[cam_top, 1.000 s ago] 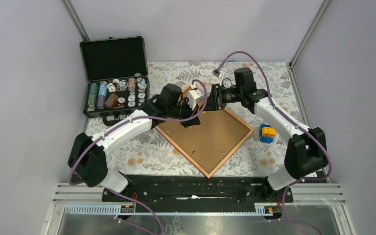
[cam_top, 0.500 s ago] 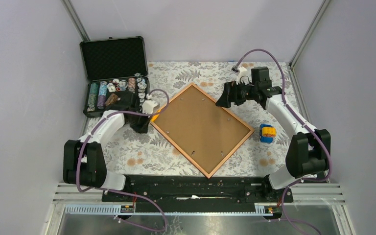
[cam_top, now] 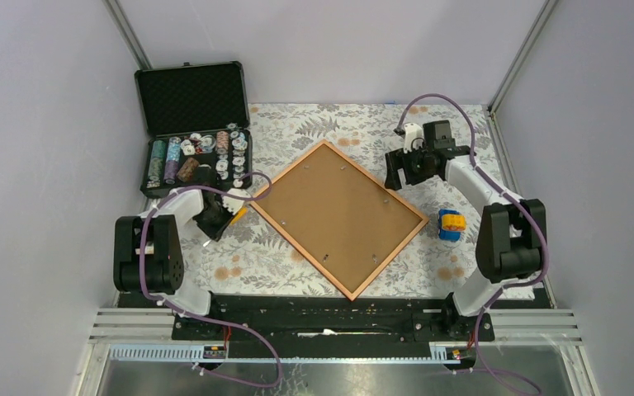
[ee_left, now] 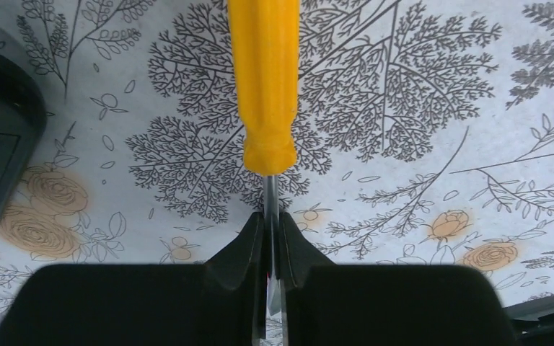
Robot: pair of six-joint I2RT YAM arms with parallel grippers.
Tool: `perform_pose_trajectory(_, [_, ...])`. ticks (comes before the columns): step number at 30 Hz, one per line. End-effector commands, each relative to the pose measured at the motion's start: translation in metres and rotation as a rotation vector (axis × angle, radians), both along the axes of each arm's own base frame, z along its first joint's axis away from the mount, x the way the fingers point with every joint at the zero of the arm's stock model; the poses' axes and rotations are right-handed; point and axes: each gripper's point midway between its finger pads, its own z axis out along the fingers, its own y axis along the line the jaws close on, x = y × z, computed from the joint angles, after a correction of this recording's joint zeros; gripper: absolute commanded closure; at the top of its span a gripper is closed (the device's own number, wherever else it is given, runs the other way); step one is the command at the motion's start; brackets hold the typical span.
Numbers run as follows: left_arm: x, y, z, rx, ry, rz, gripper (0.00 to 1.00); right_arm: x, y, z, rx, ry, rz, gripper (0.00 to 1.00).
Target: Take the photo out of the frame
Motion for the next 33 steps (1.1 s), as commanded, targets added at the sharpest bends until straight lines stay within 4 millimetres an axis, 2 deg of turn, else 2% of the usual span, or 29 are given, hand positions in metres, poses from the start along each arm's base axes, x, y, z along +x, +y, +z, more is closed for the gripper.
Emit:
perform_pose_trajectory(1, [0.019, 0.011, -0.006, 0.054, -0.043, -0.007, 0.87, 0.006, -0.021, -0.019, -0.107, 0.0, 0.003, 0.16])
perform_pose_trajectory(9, [0.023, 0.013, -0.004, 0.066, -0.061, -0.016, 0.59, 0.013, -0.029, -0.041, -0.177, 0.002, 0.052, 0.2])
perform_pose_trajectory(16, [0.023, 0.007, 0.009, 0.032, -0.079, -0.03, 0.52, 0.018, -0.026, -0.058, -0.192, 0.014, 0.119, 0.25])
perform_pose_trajectory(19, [0.028, 0.0, 0.025, -0.007, -0.11, -0.041, 0.5, 0.016, -0.026, -0.068, -0.205, 0.034, 0.138, 0.29])
perform_pose_trajectory(22, [0.037, -0.01, 0.05, -0.06, -0.156, -0.05, 0.47, 0.012, -0.026, -0.077, -0.226, 0.047, 0.154, 0.31])
perform_pose_trajectory(29, [0.049, -0.04, 0.104, -0.158, -0.28, -0.139, 0.33, 0.003, -0.026, -0.094, -0.289, 0.058, 0.195, 0.43])
perform_pose_trajectory(33, [0.039, -0.076, 0.122, -0.212, -0.344, -0.307, 0.28, -0.001, -0.028, -0.098, -0.307, 0.065, 0.2, 0.58])
